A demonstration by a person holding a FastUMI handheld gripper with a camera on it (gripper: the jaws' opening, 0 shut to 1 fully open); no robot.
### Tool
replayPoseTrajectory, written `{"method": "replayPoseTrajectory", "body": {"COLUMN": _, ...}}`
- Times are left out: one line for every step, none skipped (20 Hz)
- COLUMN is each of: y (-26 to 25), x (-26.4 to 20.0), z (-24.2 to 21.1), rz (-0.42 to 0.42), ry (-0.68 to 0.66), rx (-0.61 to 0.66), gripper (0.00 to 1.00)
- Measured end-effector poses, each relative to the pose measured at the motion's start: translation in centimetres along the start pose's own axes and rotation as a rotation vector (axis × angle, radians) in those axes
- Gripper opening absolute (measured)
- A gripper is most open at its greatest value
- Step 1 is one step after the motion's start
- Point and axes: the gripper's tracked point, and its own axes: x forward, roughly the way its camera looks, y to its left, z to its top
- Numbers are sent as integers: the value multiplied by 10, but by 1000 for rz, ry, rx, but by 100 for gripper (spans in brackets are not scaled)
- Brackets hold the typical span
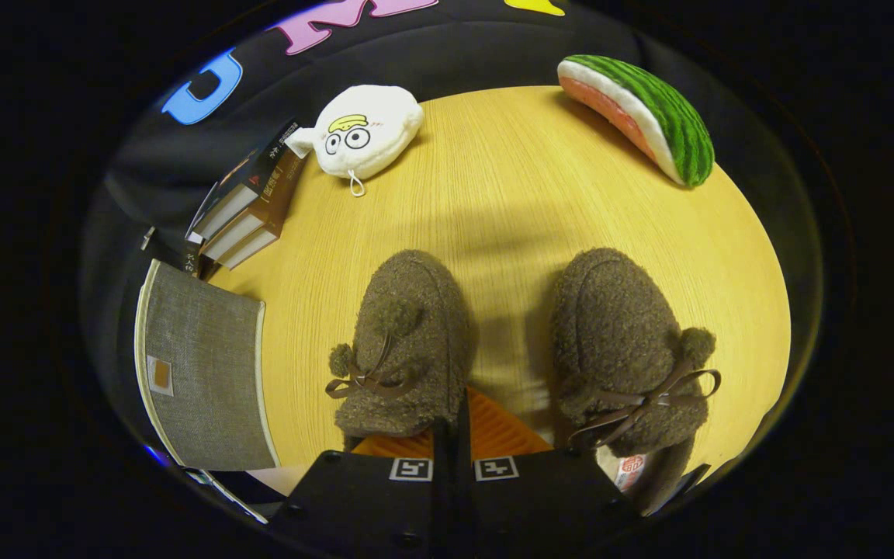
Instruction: Open the storage box then place both shoes into the box .Put the left shoe in first, then the right shoe, with the right side of both shoes facing outward in a uniform manner.
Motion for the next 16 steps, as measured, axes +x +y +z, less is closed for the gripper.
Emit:
{"method": "replayPoseTrajectory", "body": {"y": 3, "x": -5, "z": 1, "rz": 3, "ry": -6, "rx": 0, "gripper": 5}}
{"method": "replayPoseTrajectory", "body": {"y": 7, "x": -12, "z": 3, "rz": 6, "ry": -16, "rx": 2, "gripper": 5}}
{"method": "replayPoseTrajectory", "body": {"y": 14, "x": -20, "z": 6, "rz": 15, "ry": -25, "rx": 4, "gripper": 5}}
{"method": "replayPoseTrajectory", "body": {"y": 23, "x": -30, "z": 9, "rz": 30, "ry": -34, "rx": 6, "gripper": 5}}
{"method": "replayPoseTrajectory", "body": {"y": 34, "x": -42, "z": 13, "rz": 50, "ry": -41, "rx": 5, "gripper": 5}}
{"method": "replayPoseTrajectory", "body": {"y": 47, "x": -55, "z": 15, "rz": 76, "ry": -46, "rx": 2, "gripper": 5}}
{"method": "replayPoseTrajectory", "body": {"y": 62, "x": -69, "z": 21, "rz": 103, "ry": -55, "rx": -3, "gripper": 5}}
{"method": "replayPoseTrajectory", "body": {"y": 75, "x": -85, "z": 26, "rz": 124, "ry": -71, "rx": -6, "gripper": 5}}
{"method": "replayPoseTrajectory", "body": {"y": 89, "x": -100, "z": 32, "rz": 144, "ry": -90, "rx": -7, "gripper": 5}}
{"method": "replayPoseTrajectory", "body": {"y": 104, "x": -114, "z": 38, "rz": 165, "ry": -107, "rx": -6, "gripper": 5}}
{"method": "replayPoseTrajectory", "body": {"y": 120, "x": -127, "z": 43, "rz": 188, "ry": -122, "rx": -5, "gripper": 5}}
{"method": "replayPoseTrajectory", "body": {"y": 137, "x": -139, "z": 47, "rz": 210, "ry": -136, "rx": 0, "gripper": 5}}
{"method": "replayPoseTrajectory", "body": {"y": 153, "x": -149, "z": 50, "rz": 228, "ry": -153, "rx": 9, "gripper": 5}}
{"method": "replayPoseTrajectory", "body": {"y": 170, "x": -158, "z": 52, "rz": 250, "ry": -168, "rx": 14, "gripper": 5}}
{"method": "replayPoseTrajectory", "body": {"y": 190, "x": -165, "z": 51, "rz": 276, "ry": -174, "rx": 16, "gripper": 5}}
{"method": "replayPoseTrajectory", "body": {"y": 207, "x": -169, "z": 50, "rz": 301, "ry": -175, "rx": 22, "gripper": 5}}
